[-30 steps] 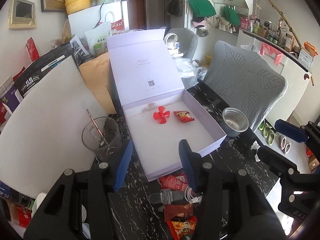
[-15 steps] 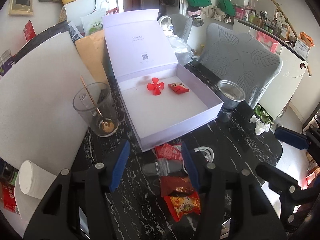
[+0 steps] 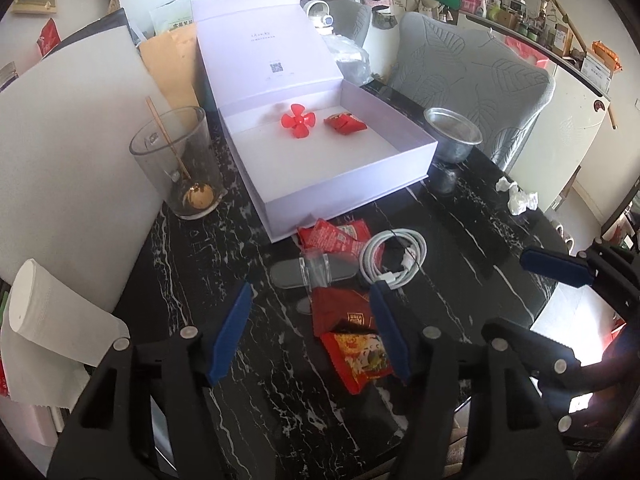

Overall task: Organize objects
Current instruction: 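Withdraw the left gripper from the box toward the snack packets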

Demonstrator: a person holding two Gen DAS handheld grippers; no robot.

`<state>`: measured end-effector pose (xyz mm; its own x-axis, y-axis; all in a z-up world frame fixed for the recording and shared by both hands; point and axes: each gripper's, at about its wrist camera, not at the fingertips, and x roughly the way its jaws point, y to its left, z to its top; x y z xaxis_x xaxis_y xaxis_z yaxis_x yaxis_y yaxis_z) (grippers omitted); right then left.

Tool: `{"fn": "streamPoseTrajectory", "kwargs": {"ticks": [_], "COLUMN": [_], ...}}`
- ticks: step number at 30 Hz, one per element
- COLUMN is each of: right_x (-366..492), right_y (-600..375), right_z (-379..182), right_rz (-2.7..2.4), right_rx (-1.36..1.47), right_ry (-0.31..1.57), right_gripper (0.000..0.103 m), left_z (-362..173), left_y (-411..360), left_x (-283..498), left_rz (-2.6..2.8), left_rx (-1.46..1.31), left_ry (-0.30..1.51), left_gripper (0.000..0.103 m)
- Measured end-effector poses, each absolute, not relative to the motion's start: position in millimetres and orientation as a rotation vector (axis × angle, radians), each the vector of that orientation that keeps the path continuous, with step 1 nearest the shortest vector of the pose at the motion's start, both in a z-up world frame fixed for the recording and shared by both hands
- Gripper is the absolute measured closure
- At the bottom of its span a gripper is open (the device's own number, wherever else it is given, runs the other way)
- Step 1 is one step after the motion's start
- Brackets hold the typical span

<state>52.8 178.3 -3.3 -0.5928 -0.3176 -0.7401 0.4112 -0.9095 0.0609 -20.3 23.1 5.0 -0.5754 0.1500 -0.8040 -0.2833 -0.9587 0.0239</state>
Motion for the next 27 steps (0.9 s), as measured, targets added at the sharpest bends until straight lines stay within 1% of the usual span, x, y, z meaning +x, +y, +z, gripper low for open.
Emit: {"fn": "streamPoseTrajectory", "kwargs": {"ticks": [3,11,14,18,20,27], "right_x": [55,66,70,74,74,69], "right_y": [181,193,196,199,202,211], "right_z": [-15,-36,-43,-52,-56,-64], "right_rz": [-2.462,-2.431,-2.437,-2.438,-2.435,-2.455], "right_rx": [1.141,1.158,1.157,1.166,1.178,1.189], "right_ry": [0.146,0.087,0.098,0.116,0.105,0.083], "right_gripper": [0.043,0.043,0.043,0.042,0.042,0.042], "left_z": [-7,-29,-33,-38,-41,-62], "left_y": [28,26,26,31,35,47], "left_x": [-16,-14,-11,-7,-7,-17], "left_rz": [2.542,2.455,2.440,2.411,2.408,2.390], "left_rx": [-1.324,-1.373,-1.375,-1.362,-1.361,-1.423], "left_ry": [0.234,0.114,0.094,0.109,0.129,0.191], "left_gripper": [0.041,0.041,0.040,0.032,0.030,0.030]}}
